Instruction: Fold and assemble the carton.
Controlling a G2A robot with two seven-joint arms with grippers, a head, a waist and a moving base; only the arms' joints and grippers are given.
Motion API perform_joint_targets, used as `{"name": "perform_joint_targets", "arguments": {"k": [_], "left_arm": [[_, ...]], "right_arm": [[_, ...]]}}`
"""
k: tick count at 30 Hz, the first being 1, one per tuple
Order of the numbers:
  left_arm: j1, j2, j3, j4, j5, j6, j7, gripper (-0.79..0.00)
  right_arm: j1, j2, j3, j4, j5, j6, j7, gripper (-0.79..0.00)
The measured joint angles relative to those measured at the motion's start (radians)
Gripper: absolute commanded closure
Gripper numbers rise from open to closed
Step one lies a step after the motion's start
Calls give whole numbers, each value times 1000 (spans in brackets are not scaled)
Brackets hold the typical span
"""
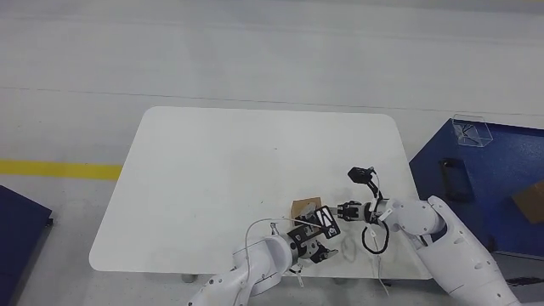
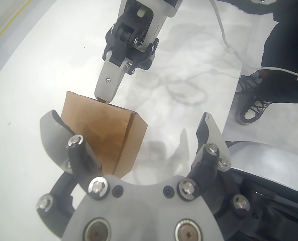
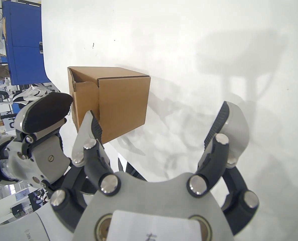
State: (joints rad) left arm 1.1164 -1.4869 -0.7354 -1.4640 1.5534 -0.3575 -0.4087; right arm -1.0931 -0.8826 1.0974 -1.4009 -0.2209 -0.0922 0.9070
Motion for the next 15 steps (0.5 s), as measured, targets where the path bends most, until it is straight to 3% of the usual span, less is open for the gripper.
{"name": "perform_joint_targets", "arguments": {"k": [15], "left_arm": [[1, -2, 0, 4, 7, 3, -10, -785]], "right_arm": [[10, -10, -6, 5, -7, 2, 6, -785]]}}
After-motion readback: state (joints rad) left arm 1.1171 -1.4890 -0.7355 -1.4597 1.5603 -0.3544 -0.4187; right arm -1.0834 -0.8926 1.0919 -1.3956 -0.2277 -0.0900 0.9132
